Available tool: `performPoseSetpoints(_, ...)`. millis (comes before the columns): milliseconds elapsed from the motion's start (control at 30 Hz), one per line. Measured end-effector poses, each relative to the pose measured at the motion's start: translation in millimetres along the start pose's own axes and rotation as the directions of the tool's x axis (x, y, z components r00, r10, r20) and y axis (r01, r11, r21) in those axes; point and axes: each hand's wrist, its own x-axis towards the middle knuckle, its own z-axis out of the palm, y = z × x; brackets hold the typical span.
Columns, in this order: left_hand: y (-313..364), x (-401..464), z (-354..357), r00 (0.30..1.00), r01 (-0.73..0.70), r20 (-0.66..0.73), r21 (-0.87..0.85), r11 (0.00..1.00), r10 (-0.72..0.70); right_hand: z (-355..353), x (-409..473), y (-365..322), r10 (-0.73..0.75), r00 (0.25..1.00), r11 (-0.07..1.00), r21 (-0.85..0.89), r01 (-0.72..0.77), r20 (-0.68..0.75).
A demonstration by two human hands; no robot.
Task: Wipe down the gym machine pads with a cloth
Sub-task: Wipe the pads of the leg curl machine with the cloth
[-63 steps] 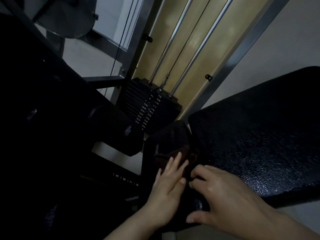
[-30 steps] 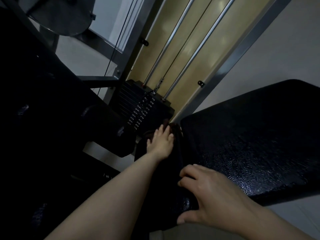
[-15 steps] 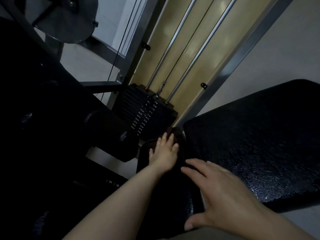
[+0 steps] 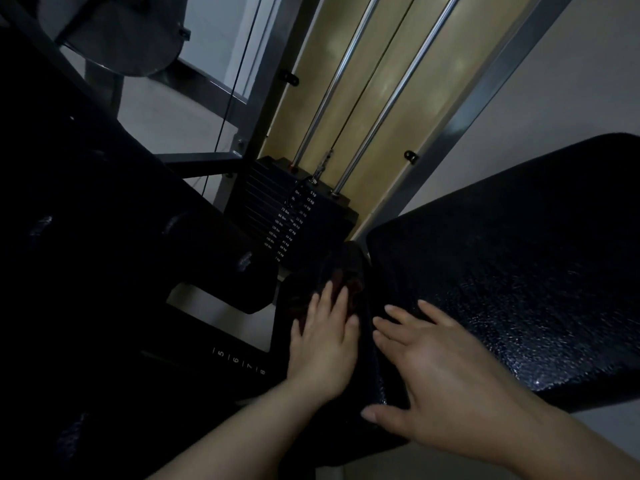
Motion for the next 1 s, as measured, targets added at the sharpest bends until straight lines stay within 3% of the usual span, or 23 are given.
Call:
performPoseSetpoints(167,7,67,-8,0.999,0.034,0.03,0.012,0.999,-0.034,0,-1,-1,0.0,0.998,1.0,0.019,0.001,-0.06)
performPoseSetpoints(267,3,32,-8,0.994,-0.093,0.06,0.002,0.996,0.092,6,5,2,0.092,0.972,0.991,0.114,-0.069,-0.214)
performPoseSetpoints(367,9,-37,1,0.983,-0.18,0.061,0.069,0.981,0.176,15,11,3,0.207,0.893,0.976,0.147,-0.161,-0.399)
performPoseSetpoints(533,28,-77,5,0.982,-0.137,0.138,0.071,0.988,0.127,19,11,0,0.217,0.895,0.976,0.119,-0.185,-0.39)
performPoseSetpoints(733,38,22,0,0.996,-0.049,0.084,0.09,0.995,0.041,19,10,-1,0.255,0.886,0.965,0.16,-0.208,-0.387)
performPoseSetpoints(833,27,63,-8,0.993,-0.095,0.068,-0.015,0.995,0.096,14,6,-1,0.239,0.899,0.969,0.141,-0.201,-0.366)
performPoseSetpoints(933,12,83,-13,0.989,-0.144,0.024,-0.087,0.986,0.147,13,2,-3,0.131,0.959,0.991,0.05,-0.122,-0.253)
performPoseSetpoints(1000,9,80,-15,0.988,-0.154,0.003,-0.126,0.98,0.156,13,1,-4,-0.059,0.992,0.996,-0.066,0.052,-0.108)
